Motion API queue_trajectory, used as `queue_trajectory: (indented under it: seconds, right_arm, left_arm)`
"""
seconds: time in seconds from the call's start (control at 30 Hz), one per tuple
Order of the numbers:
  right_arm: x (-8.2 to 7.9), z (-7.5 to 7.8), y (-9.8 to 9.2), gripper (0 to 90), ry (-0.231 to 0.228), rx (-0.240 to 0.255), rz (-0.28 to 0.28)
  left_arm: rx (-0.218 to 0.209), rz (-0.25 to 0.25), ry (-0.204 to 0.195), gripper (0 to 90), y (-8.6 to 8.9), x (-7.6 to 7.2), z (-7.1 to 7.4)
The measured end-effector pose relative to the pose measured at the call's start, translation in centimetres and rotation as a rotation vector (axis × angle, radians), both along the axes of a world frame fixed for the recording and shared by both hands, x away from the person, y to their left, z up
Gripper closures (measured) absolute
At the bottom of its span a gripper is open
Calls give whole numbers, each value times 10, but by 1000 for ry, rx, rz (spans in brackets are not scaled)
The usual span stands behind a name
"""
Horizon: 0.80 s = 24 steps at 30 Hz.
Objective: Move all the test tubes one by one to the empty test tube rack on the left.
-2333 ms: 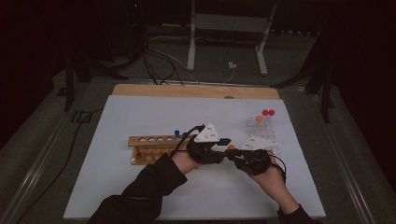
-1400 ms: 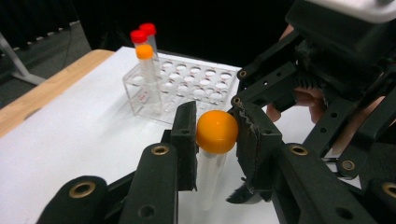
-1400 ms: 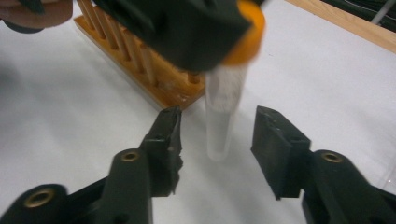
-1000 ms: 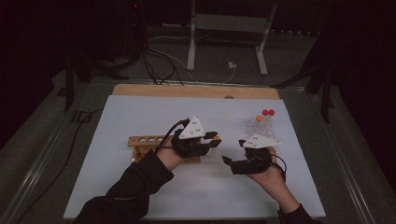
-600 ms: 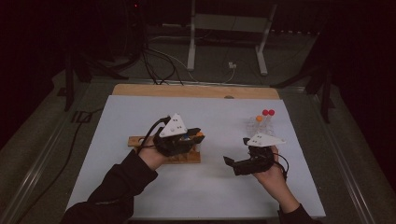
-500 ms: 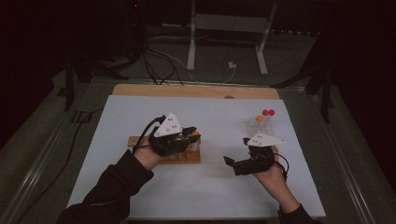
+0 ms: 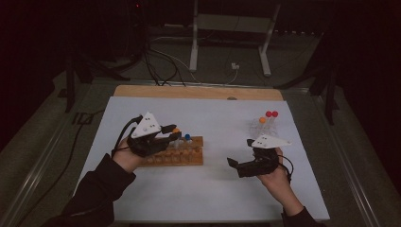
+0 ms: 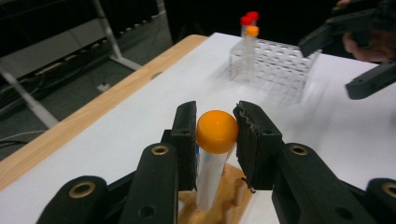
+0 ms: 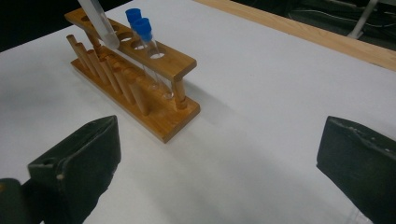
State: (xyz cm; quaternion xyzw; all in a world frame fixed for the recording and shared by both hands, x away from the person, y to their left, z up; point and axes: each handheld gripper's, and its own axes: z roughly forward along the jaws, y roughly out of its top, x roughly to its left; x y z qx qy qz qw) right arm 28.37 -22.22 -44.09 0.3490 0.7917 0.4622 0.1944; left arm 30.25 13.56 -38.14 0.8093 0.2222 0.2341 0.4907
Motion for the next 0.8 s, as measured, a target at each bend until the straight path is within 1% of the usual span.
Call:
queue_trajectory:
  seconds: [0.1,0.2,0.27,0.4,0.63,0.8]
  right_arm:
    - [0,0,0,0,-2,0,0]
    - [0,0,0,0,-3,0,-4]
    - [0,0,0,0,-1,1,-2]
    - [0,0,0,0,0,-4,-1]
    - [0,0,-1,0,-4,-6,-1]
    - [0,0,-1,0,-4,-7,-1]
  left_arm:
    - [-13,23,-11,709,6,4,2]
    - [-23,46,-10,709,9,11,1]
    - [-15,55,-12,709,8,15,-1]
    - [1,62,2,709,5,19,-11]
    - [-4,73,42,709,6,23,-31]
    - [-7,84,61,709,9,25,-43]
